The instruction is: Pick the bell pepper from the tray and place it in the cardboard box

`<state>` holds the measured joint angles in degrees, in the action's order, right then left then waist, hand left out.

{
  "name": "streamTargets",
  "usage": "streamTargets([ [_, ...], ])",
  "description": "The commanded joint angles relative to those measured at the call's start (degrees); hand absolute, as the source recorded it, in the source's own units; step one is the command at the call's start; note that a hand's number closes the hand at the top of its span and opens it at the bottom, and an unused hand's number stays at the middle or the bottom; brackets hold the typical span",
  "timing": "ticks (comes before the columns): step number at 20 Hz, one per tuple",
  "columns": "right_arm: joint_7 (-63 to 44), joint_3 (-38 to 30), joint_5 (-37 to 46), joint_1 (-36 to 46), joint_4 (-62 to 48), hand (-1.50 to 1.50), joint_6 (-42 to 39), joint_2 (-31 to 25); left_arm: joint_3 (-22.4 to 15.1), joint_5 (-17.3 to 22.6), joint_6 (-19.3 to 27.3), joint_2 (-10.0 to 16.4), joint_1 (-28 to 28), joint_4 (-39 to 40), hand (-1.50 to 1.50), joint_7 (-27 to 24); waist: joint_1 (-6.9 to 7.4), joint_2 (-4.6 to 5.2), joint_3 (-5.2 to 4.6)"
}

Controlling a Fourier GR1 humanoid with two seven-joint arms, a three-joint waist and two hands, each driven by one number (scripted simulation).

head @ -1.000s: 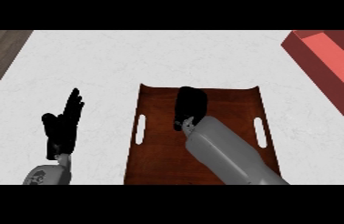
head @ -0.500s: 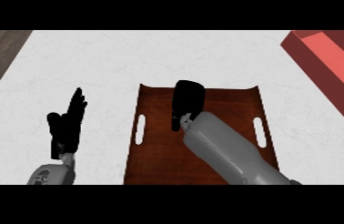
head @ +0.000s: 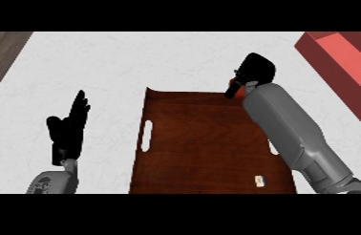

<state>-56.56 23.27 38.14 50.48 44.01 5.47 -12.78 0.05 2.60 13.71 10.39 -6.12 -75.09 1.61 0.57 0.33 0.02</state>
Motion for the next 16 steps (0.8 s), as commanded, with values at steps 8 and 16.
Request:
streamTargets([
  [8, -4.76, -3.19, 6.18, 5.56, 10.67, 1.50, -2.38, -7.85, 0.64, -0.64, 0.33, 0.39, 1.10, -2.78, 0.00, 2.60, -1.34, -0.89, -0.03],
  [16, -10.62, -9.04, 8.77, 11.26, 19.23, 1.50, -8.44, -14.33, 0.30, -1.03, 0.37, -0.80, 3.56, -3.46, 0.00, 1.10, -1.22, -0.91, -0.04],
])
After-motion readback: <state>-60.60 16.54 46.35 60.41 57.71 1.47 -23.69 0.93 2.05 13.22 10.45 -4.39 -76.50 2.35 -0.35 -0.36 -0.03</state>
